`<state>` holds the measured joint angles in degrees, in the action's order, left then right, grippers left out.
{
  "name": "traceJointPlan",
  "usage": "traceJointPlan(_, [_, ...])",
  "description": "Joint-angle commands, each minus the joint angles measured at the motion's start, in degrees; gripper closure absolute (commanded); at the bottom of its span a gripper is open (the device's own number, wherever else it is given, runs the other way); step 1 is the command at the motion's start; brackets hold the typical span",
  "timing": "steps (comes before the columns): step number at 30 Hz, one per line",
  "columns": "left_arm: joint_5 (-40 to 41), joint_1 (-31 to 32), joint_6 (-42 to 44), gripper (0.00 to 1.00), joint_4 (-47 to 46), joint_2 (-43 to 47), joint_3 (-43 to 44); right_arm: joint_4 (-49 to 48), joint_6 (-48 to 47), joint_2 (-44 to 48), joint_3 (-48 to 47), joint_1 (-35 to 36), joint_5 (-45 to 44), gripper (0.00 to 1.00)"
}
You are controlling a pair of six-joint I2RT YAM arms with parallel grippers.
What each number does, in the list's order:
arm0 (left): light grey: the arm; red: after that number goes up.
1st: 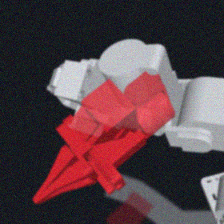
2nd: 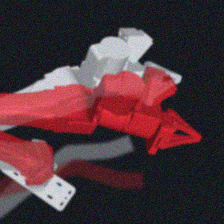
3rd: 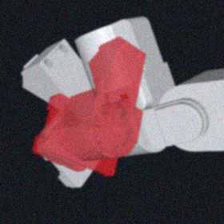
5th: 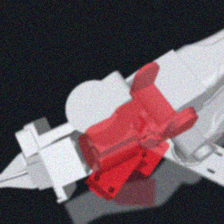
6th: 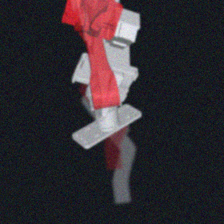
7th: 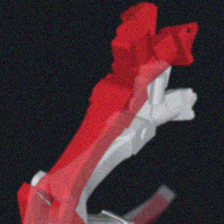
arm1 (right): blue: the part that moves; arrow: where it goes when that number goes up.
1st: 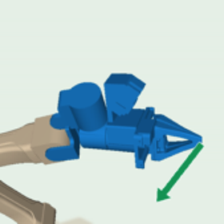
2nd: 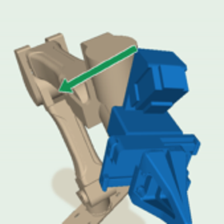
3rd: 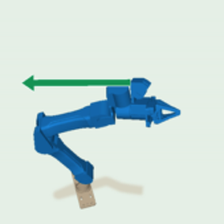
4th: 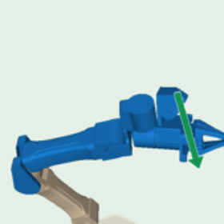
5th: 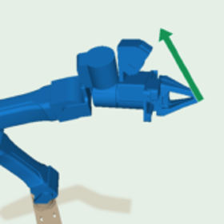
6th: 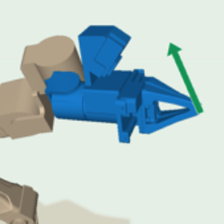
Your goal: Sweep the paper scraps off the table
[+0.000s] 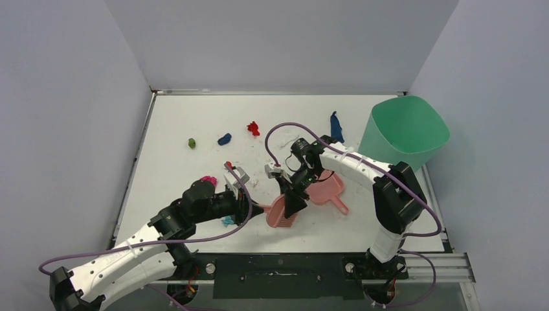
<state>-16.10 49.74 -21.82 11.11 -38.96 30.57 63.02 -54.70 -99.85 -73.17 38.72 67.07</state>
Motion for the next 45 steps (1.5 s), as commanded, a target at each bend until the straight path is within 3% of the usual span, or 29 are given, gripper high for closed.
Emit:
traceJointPlan(1, [-1.2, 0.2, -0.8, 1.0, -4.8, 0.6, 0.5, 1.3, -3.2, 1.2, -2.3, -1.4, 2.2, 0.55])
traceJointPlan(3, [-1.0, 0.1, -1.3, 1.0, -3.7, 0.9, 0.8, -3.6, 2.3, 3.9, -2.4, -4.6, -1.5, 0.43])
traceJointPlan(6, [0.7, 0.2, -3.1, 1.0, 0.2, 0.9, 2.6, -12.7, 13.8, 10.0, 0.4, -8.6, -10.0, 0.35])
traceJointPlan(8, [1.7, 0.2, -3.4, 1.0, 3.0, 1.1, 3.9, -18.9, 20.0, 14.7, 3.8, -9.6, -20.4, 0.32])
traceJointPlan(12, [5.0, 0.4, -2.7, 1.0, 5.8, 3.2, 4.3, -23.2, 24.0, 23.0, 12.5, -9.8, -36.7, 0.23])
traceJointPlan(16, [9.5, 0.3, -2.9, 1.0, 5.1, 6.3, 2.2, -21.9, 22.6, 29.3, 19.6, -10.0, -43.4, 0.17])
traceJointPlan(21, [12.6, 0.0, -2.1, 1.0, 5.7, 6.4, 2.5, -19.2, 19.0, 31.8, 26.4, -10.0, -48.3, 0.17])
traceJointPlan(27, [12.3, -1.7, -0.8, 1.0, 6.7, 3.8, 3.3, -24.3, 20.4, 34.1, 34.5, -10.1, -55.4, 0.18])
traceJointPlan(33, [12.0, -1.9, -0.8, 1.0, 7.6, 5.8, 3.4, -29.1, 21.2, 33.8, 37.5, -10.5, -63.4, 0.21])
traceJointPlan(37, [12.3, -1.9, -1.1, 1.0, 7.5, 8.2, 3.0, -30.2, 22.7, 32.0, 37.0, -12.4, -63.0, 0.25])
traceJointPlan(40, [12.2, -1.9, -1.4, 1.0, 7.4, 8.8, 2.8, -30.1, 22.6, 33.0, 36.5, -14.3, -62.2, 0.32])
traceJointPlan(43, [11.7, -1.9, -1.7, 1.0, 7.6, 8.5, 2.8, -28.6, 22.3, 33.0, 35.9, -15.6, -59.4, 0.45])
traceJointPlan(45, [11.5, -2.0, -1.7, 1.0, 7.5, 8.3, 2.9, -27.7, 22.1, 33.3, 35.6, -16.7, -57.4, 0.47])
